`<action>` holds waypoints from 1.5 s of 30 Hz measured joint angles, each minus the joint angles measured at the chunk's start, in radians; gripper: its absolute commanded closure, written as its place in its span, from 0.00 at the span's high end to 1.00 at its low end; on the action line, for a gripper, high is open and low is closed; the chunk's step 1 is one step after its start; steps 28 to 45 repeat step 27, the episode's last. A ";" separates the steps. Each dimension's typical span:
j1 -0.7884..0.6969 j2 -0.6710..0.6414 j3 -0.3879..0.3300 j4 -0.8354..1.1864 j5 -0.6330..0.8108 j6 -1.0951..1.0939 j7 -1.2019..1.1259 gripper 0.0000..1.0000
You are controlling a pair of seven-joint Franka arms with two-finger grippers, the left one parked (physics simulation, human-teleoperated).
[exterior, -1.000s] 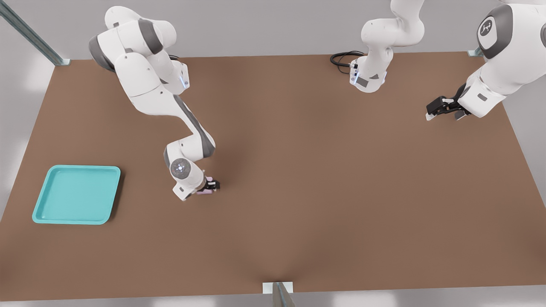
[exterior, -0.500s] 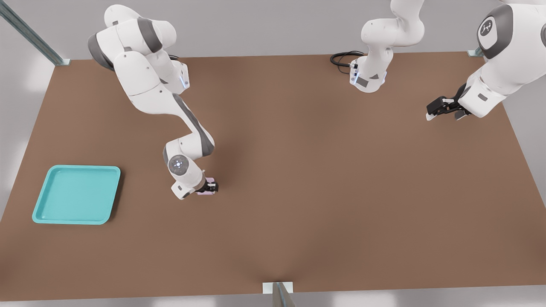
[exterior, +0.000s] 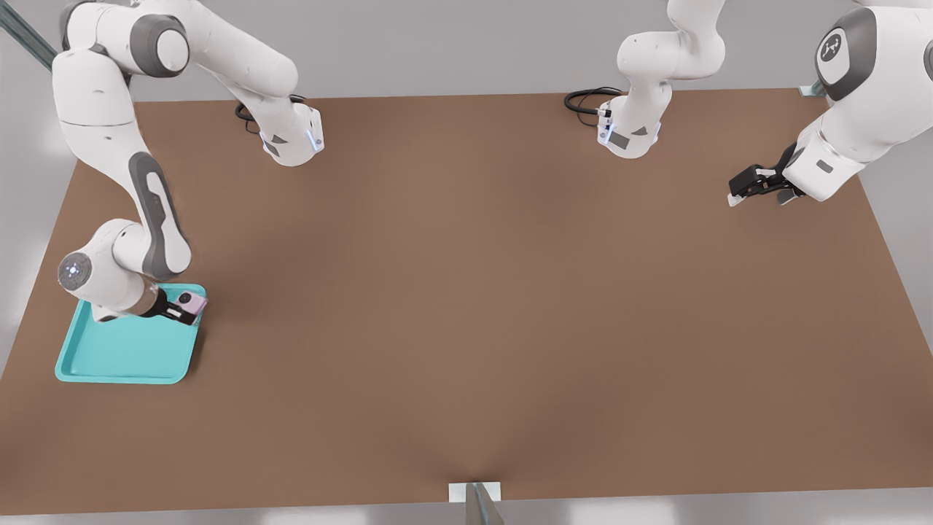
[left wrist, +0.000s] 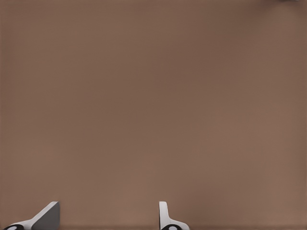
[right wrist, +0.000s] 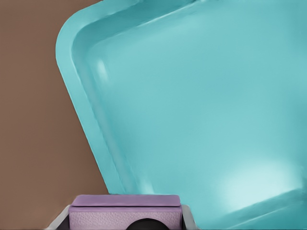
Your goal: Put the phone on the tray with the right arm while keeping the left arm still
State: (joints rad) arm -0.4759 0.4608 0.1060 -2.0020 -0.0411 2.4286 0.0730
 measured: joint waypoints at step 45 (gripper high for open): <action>0.533 -0.293 -0.158 0.592 0.014 -0.801 -0.183 1.00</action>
